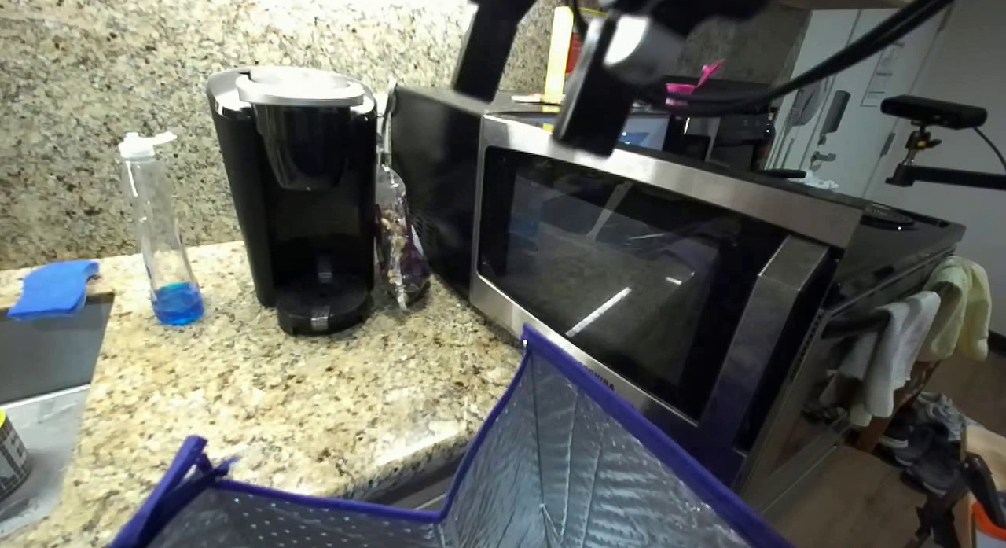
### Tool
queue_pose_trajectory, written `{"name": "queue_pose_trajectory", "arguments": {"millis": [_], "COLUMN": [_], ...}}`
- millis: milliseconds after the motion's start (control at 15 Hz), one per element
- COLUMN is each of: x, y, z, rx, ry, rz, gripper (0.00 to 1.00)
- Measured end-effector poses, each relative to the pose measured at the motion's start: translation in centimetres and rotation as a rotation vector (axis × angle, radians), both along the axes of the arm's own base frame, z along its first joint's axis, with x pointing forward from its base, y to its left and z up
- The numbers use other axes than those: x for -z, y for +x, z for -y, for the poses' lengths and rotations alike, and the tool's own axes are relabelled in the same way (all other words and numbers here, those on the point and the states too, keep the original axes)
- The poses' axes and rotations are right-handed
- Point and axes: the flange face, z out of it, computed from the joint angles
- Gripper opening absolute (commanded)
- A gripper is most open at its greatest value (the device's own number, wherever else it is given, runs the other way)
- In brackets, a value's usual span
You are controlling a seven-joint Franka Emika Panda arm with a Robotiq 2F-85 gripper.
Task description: Pick up the Coca-Cola bottle from the countertop and put it inside the blue bag
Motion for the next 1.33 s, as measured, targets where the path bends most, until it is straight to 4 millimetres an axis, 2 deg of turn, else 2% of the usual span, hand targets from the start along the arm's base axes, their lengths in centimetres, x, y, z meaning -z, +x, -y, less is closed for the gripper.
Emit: {"name": "queue_pose_trajectory", "arguments": {"millis": [267,467,733,1000,1133,1333], "x": [-7.2,-12.7,-17.5,-19.2,-18.9,-17.2], "y": [-3.7,-6.4,-8.9,-9.8,-9.9,-9.4], "z": [5.1,10.1,17.5,24.0,26.5,29.4], "rx": [0.072,0.129,0.272,0.482,0.586,0.735], "ry": [0.062,0.116,0.173,0.191,0.183,0.151], "rz": [-0.013,0.002,-0.012,-0.059,-0.092,-0.148], "gripper": [1.0,1.0,1.0,1.0,1.0,1.0]}}
